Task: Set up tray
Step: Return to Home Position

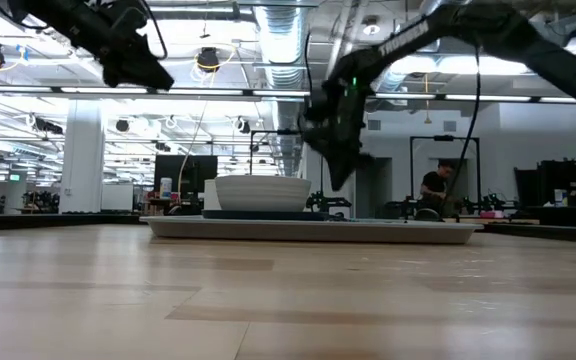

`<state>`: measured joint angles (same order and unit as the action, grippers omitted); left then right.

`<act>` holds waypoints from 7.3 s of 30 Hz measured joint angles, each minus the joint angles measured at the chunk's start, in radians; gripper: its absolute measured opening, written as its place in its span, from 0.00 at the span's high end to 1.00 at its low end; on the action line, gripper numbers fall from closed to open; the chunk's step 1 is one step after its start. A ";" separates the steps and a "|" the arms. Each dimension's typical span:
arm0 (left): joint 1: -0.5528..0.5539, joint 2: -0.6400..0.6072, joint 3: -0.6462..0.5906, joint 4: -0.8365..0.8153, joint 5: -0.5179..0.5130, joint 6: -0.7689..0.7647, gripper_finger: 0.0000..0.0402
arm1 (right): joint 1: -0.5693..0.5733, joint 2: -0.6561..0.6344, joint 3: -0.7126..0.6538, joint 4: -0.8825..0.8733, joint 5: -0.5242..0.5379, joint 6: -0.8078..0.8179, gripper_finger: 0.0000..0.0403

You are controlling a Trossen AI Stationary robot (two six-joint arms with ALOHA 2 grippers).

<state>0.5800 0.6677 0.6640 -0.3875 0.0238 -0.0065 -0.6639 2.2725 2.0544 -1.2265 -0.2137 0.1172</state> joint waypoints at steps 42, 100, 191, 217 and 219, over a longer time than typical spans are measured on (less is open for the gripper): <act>-0.044 -0.151 -0.652 0.855 0.094 -0.253 0.72 | 0.422 -0.970 -1.760 2.290 0.085 -0.078 1.00; -0.244 -0.244 -0.655 0.654 -0.063 -0.296 0.72 | 0.662 -1.372 -2.047 1.724 0.294 0.080 1.00; -0.680 -0.428 -0.657 0.475 -0.423 -0.207 0.72 | 0.747 -0.860 -1.997 2.032 0.167 -0.222 1.00; -0.680 -0.427 -0.657 0.475 -0.423 -0.207 0.72 | 0.747 -0.860 -1.997 2.032 0.167 -0.222 1.00; -0.680 -0.427 -0.657 0.475 -0.423 -0.207 0.72 | 0.747 -0.861 -1.997 2.031 0.167 -0.222 1.00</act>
<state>-0.1001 0.2405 0.0067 0.0875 -0.3992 -0.2131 0.0830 1.4119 0.0578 0.8049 -0.0467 -0.1051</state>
